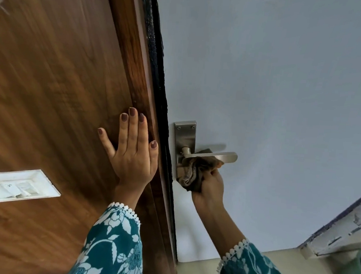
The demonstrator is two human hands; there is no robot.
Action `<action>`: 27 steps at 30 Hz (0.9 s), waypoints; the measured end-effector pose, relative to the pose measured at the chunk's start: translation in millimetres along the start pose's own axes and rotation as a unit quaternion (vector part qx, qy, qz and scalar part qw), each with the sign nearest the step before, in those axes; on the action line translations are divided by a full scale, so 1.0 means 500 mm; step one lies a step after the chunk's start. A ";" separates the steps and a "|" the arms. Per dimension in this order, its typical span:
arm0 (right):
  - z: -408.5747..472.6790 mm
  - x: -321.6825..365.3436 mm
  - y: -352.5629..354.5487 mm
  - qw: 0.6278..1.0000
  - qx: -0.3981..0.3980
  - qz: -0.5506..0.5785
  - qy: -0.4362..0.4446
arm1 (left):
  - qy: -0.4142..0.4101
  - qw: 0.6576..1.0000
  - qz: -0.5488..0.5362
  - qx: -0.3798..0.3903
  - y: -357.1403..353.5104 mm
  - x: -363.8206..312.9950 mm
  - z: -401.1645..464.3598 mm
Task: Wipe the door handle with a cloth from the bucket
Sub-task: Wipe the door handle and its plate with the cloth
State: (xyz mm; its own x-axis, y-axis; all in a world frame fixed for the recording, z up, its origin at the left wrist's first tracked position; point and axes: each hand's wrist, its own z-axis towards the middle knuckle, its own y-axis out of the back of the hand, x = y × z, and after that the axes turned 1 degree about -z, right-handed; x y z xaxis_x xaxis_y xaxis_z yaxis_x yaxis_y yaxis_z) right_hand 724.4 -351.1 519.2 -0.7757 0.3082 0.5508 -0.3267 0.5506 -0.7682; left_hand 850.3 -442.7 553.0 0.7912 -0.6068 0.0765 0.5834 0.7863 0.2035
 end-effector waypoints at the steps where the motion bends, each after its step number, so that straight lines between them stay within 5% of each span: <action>1: 0.001 0.008 0.001 1.000 0.000 0.001 -0.010 | -0.001 1.000 0.001 -0.001 0.000 0.000 -0.001; 7: 0.014 0.071 0.023 0.998 -0.045 -0.043 -0.008 | 0.003 1.000 0.000 0.005 0.000 0.005 -0.002; 12: 0.027 0.165 0.061 0.974 -0.081 -0.146 0.155 | 0.001 1.000 0.001 0.008 0.002 0.005 0.000; 15: -0.006 0.234 0.062 0.840 -0.102 -0.416 0.333 | 0.004 1.000 0.001 0.005 -0.001 0.004 -0.002; 18: -0.058 0.222 0.008 0.686 0.019 -0.566 0.457 | 0.003 1.000 0.005 0.001 -0.002 0.003 -0.003; 21: -0.038 0.119 -0.008 0.447 0.089 -0.705 0.543 | 0.001 1.000 0.001 -0.001 0.000 0.002 0.000; 22: -0.022 0.082 -0.005 0.398 0.099 -0.723 0.556 | 0.002 1.000 0.001 -0.002 0.000 0.002 0.002; 27: 0.018 0.019 0.001 0.334 0.064 -0.735 0.586 | 0.010 1.000 -0.002 0.004 0.002 0.003 0.001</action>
State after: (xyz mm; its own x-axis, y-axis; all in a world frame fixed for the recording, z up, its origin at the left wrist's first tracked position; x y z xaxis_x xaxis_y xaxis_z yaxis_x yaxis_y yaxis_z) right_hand 712.2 -354.7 520.8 0.9945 -0.0893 0.0548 0.0326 0.7612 0.6477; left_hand 852.1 -442.7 553.6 0.7923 -0.6076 0.0555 0.5854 0.7827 0.2116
